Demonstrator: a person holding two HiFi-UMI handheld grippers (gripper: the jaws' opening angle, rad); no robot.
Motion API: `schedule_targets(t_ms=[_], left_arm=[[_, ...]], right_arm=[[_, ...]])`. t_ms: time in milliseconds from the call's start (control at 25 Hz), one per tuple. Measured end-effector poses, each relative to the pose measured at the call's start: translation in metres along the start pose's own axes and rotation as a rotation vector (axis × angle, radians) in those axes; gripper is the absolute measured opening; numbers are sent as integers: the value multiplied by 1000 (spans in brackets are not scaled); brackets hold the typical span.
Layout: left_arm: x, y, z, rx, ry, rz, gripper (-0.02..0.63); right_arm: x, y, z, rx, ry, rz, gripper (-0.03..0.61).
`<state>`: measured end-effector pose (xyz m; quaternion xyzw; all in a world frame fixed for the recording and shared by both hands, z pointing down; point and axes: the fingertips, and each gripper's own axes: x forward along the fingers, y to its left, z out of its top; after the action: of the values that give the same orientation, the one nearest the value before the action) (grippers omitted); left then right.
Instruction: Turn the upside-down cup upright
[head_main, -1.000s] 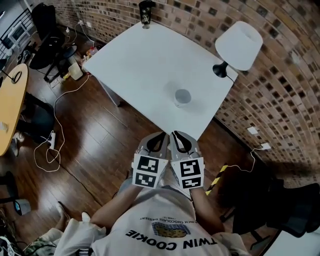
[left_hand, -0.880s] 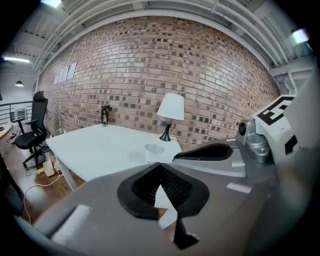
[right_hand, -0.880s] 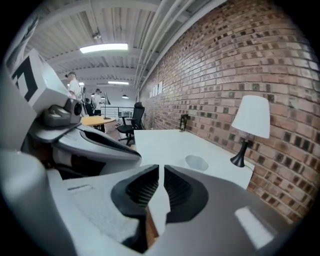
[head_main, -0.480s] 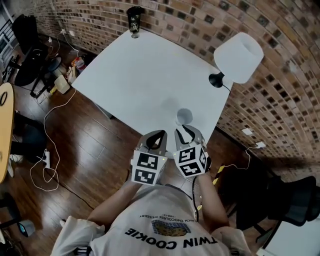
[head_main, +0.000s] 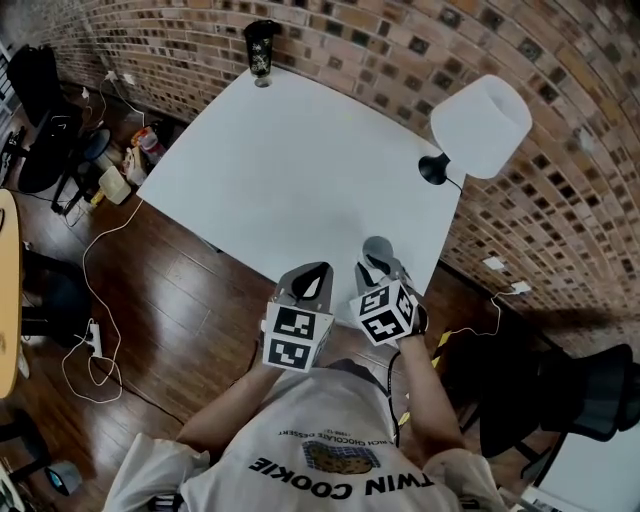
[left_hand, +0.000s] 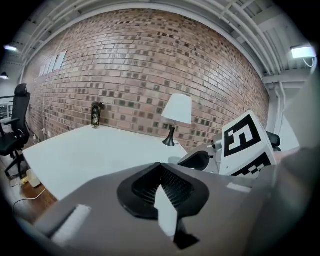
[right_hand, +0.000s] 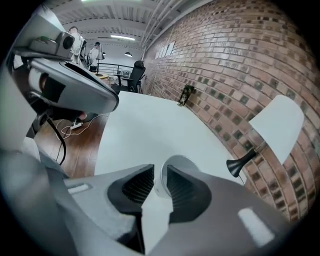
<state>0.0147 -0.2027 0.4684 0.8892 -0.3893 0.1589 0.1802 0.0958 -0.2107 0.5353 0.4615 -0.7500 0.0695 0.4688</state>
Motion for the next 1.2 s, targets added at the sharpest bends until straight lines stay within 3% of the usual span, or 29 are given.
schedule_targets(t_ms=[160, 280, 440, 640, 920, 1120, 1200], left_arm=[[5, 10, 1, -9, 0, -1, 3], [9, 15, 3, -14, -1, -3, 3], [13, 20, 4, -17, 5, -9, 3], [17, 22, -4, -31, 25, -17, 3], [21, 20, -8, -17, 38, -7, 3], [25, 19, -6, -14, 34, 13, 3], [27, 18, -1, -9, 30, 24, 3]], right_arm=[[7, 2, 2, 23, 19, 46, 25], [7, 1, 4, 58, 23, 73, 21], [3, 2, 14, 181, -30, 121, 21], [-5, 1, 32, 462, -182, 215, 21], [-1, -3, 30, 832, -319, 377, 21], [4, -16, 23, 1196, -469, 564, 21], [10, -18, 11, 1316, -471, 598, 21]])
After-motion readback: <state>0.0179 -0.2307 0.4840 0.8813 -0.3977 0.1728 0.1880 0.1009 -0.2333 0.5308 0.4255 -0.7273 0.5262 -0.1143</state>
